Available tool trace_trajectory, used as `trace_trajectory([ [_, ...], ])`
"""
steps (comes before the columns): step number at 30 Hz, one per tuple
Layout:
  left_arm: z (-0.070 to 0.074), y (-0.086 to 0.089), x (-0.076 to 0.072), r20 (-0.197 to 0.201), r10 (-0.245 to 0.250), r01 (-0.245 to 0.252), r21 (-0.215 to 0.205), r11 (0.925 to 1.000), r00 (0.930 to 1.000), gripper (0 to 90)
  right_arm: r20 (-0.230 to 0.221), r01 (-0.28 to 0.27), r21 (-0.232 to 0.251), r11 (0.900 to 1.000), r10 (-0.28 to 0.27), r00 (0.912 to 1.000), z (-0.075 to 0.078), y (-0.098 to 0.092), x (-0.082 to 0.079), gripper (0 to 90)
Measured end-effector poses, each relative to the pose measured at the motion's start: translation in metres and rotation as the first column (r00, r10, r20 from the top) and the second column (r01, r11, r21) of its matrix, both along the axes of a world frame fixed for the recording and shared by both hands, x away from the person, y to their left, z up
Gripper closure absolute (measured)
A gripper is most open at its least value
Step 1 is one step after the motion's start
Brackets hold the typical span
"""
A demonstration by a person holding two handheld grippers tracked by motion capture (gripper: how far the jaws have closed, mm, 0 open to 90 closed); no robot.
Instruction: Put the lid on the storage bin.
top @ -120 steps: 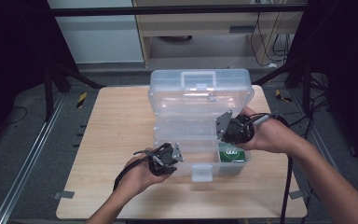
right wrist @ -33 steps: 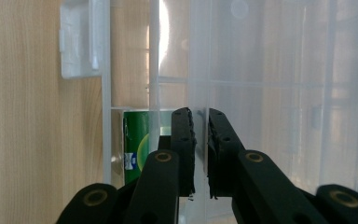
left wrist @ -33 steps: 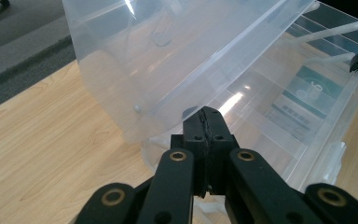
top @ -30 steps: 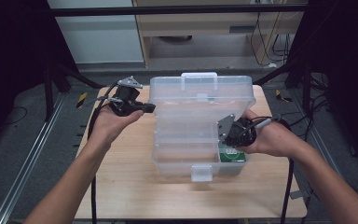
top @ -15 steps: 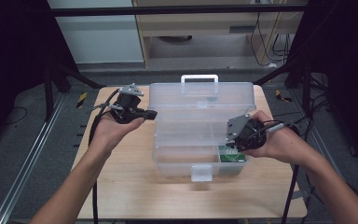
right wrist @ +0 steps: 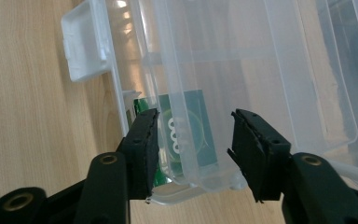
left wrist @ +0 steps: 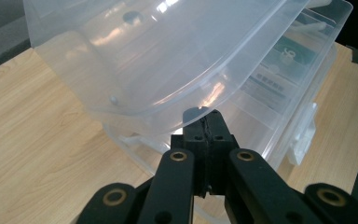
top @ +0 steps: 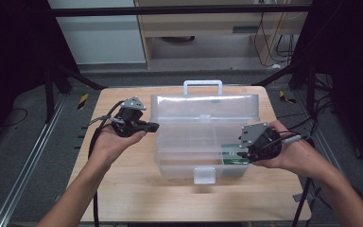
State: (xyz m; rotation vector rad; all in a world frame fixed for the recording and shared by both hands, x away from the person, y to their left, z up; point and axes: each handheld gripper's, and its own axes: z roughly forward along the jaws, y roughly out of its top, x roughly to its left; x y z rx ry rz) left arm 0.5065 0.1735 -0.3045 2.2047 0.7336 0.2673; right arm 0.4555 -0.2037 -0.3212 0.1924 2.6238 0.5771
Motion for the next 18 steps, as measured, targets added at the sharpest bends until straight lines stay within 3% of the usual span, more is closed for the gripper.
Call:
trace_trajectory([
  [9, -0.013, 0.001, -0.013, -0.008, -0.019, 0.019, 0.032, 0.9993, 0.9998, 89.9, -0.005, 0.033, 0.007, 0.999, -0.033, 0.9995, -0.004, -0.01, -0.009, 42.9],
  [18, -0.022, 0.002, -0.021, -0.012, -0.023, 0.024, 0.037, 0.999, 0.9997, 89.9, -0.018, 0.066, 0.003, 0.998, -0.066, 0.9976, -0.014, -0.023, -0.022, 37.4],
])
